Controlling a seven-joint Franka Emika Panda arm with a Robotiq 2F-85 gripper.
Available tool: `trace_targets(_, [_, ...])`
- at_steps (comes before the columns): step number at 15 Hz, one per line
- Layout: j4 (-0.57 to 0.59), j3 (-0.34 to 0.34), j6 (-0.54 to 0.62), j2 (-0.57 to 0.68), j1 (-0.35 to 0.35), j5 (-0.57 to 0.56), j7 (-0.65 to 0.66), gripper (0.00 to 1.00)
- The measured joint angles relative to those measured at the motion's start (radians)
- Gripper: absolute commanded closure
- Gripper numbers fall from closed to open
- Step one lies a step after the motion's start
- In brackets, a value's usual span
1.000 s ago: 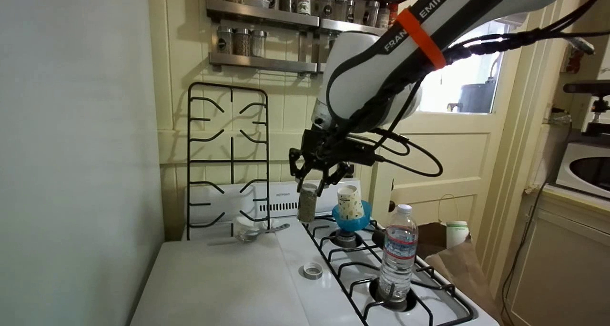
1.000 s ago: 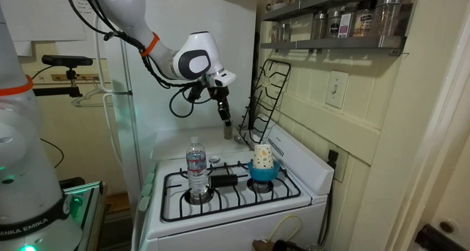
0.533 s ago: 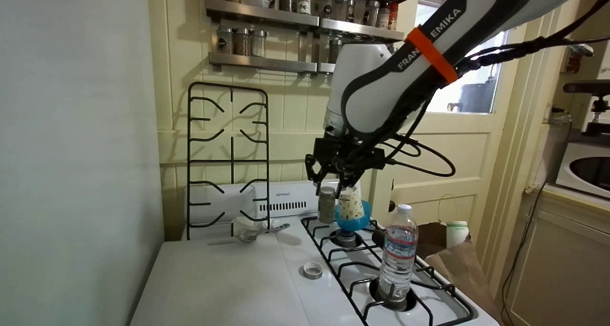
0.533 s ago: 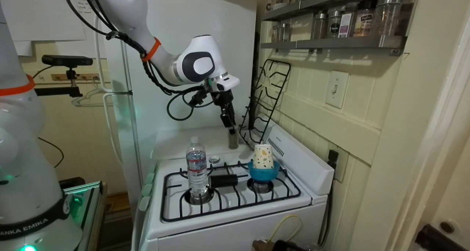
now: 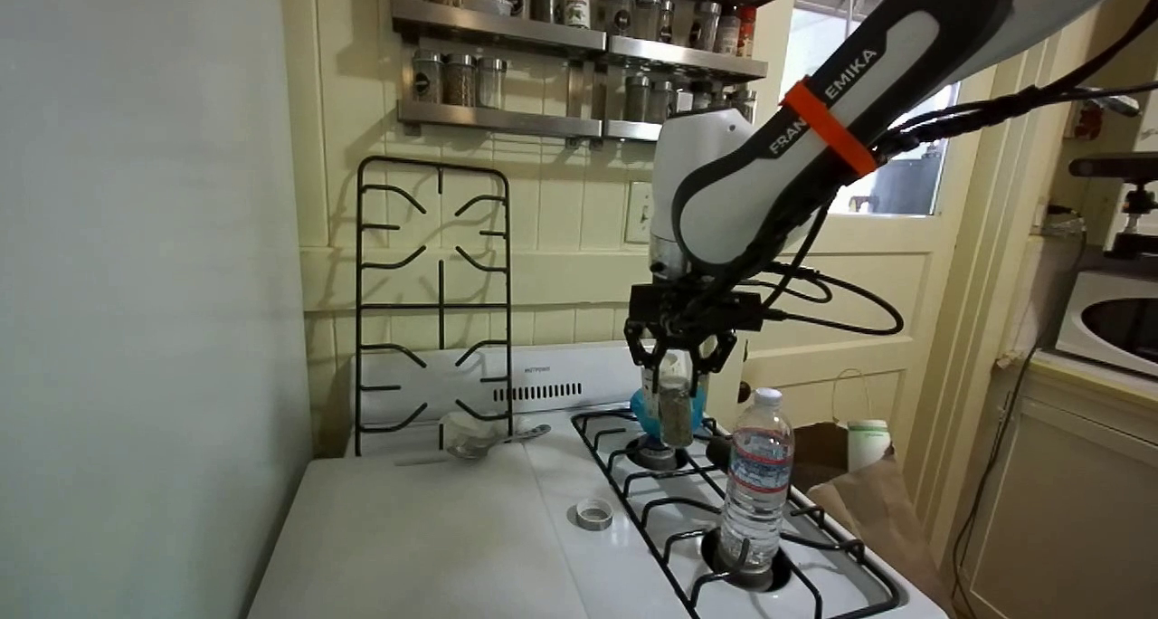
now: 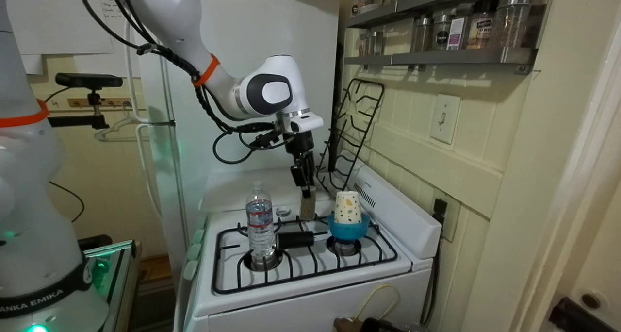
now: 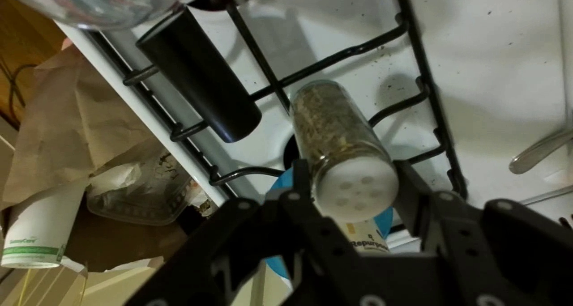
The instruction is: Pick up the spice on the left side of the stove and place it in the cage of the top right stove plate
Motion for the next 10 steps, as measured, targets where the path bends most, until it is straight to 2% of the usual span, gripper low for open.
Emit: trace_targets(10, [0.002,-0.02,0.036,0.066,0.0,-0.035,0.1,0.77])
